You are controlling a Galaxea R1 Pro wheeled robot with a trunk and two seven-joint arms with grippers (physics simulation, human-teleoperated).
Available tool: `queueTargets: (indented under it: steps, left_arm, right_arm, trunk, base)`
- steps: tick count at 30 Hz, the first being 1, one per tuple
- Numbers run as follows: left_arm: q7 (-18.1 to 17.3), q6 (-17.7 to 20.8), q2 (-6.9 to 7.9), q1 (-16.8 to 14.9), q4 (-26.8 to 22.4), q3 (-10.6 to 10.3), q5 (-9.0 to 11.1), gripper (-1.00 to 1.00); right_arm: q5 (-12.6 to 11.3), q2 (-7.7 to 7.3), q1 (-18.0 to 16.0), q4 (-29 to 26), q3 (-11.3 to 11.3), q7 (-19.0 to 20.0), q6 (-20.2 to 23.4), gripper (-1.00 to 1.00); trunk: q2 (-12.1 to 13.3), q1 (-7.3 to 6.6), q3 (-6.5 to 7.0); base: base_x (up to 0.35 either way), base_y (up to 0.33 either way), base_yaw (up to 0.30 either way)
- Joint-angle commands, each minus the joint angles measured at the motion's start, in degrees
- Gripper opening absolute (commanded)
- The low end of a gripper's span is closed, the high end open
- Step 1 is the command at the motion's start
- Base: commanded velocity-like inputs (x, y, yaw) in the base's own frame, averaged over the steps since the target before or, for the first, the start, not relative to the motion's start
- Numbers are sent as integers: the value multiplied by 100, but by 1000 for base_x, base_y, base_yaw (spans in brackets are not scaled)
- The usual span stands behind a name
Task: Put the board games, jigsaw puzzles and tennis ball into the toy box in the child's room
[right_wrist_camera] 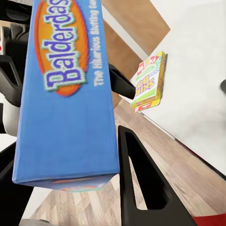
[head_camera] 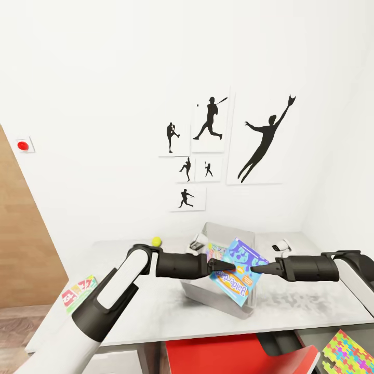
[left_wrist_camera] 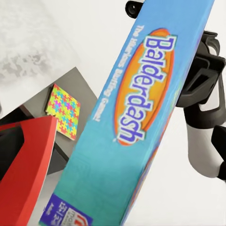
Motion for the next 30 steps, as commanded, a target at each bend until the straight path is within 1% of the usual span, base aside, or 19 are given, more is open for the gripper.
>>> queueTargets:
  steps: [1,11,30]
  left_arm:
    - [33,6,4,-7,-1,-30,45,100]
    - [4,7,5,-26,5,-101,59,100]
    - [24,7,4,-38,-10,-125,56,100]
  right_arm:
    - [-22,-5,-9,3,8,10,35,-100]
    - [-24,-6,-10,6,8,10,35,-100]
    - [-22,-6,-9,6,8,7,35,-100]
  trunk:
    - [-10,3,-9]
    - [-10,3,-9]
    - [-10,3,-9]
  base:
    - [0,0,0]
    - [0,0,0]
    - [0,0,0]
